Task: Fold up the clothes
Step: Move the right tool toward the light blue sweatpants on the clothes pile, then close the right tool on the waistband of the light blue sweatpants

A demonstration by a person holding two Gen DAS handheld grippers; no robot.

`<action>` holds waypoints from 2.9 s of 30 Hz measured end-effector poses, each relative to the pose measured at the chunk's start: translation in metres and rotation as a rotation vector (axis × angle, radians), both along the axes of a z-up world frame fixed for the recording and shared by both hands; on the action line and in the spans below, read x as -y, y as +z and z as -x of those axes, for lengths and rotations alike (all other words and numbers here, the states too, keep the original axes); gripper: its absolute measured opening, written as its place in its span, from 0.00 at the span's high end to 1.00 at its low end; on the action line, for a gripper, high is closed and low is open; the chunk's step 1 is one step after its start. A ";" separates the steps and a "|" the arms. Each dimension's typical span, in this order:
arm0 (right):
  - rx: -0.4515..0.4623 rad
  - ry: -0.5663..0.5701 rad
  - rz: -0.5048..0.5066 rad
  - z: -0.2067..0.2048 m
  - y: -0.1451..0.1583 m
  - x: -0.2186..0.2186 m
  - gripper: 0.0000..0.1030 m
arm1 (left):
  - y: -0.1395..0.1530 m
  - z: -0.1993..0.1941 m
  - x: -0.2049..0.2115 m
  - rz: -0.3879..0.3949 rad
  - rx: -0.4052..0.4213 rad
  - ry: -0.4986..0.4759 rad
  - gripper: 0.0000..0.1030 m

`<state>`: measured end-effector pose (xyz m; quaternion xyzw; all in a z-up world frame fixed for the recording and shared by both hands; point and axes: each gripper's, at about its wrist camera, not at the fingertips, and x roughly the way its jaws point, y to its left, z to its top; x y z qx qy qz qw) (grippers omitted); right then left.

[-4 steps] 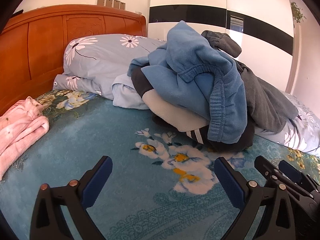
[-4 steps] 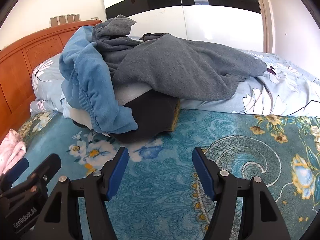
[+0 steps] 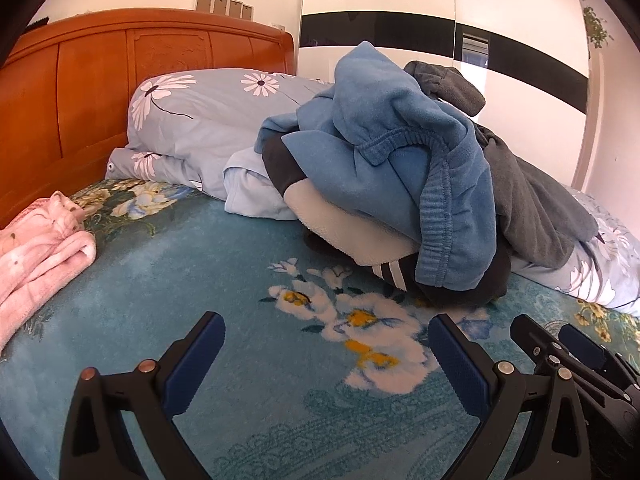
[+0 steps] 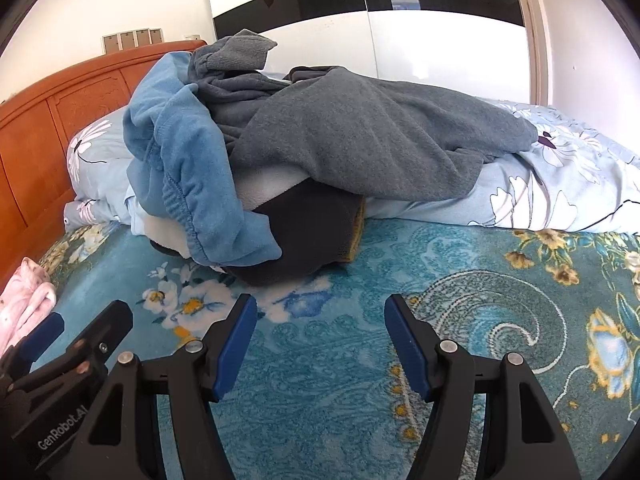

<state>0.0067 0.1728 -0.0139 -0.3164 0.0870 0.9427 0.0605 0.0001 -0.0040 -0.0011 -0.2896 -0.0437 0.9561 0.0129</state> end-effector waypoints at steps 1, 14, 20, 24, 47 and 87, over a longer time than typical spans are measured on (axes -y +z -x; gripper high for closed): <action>-0.003 -0.001 0.003 0.000 0.000 0.000 0.34 | 0.000 0.000 0.001 -0.008 -0.003 0.003 0.00; -0.027 0.035 0.037 -0.001 0.003 0.007 0.34 | -0.001 -0.003 0.014 -0.092 -0.069 0.041 0.00; -0.046 0.018 0.052 -0.003 0.004 0.006 0.34 | 0.001 -0.008 0.016 -0.100 -0.099 0.040 0.00; -0.052 0.029 0.055 -0.003 0.005 0.009 0.34 | 0.003 -0.012 0.019 -0.098 -0.118 0.066 0.00; -0.154 0.080 0.049 -0.012 0.019 0.025 0.34 | 0.019 -0.049 0.029 -0.047 -0.271 0.133 0.00; -0.117 0.215 -0.084 0.091 0.094 0.070 0.35 | 0.046 -0.095 0.102 -0.150 -0.141 0.103 0.00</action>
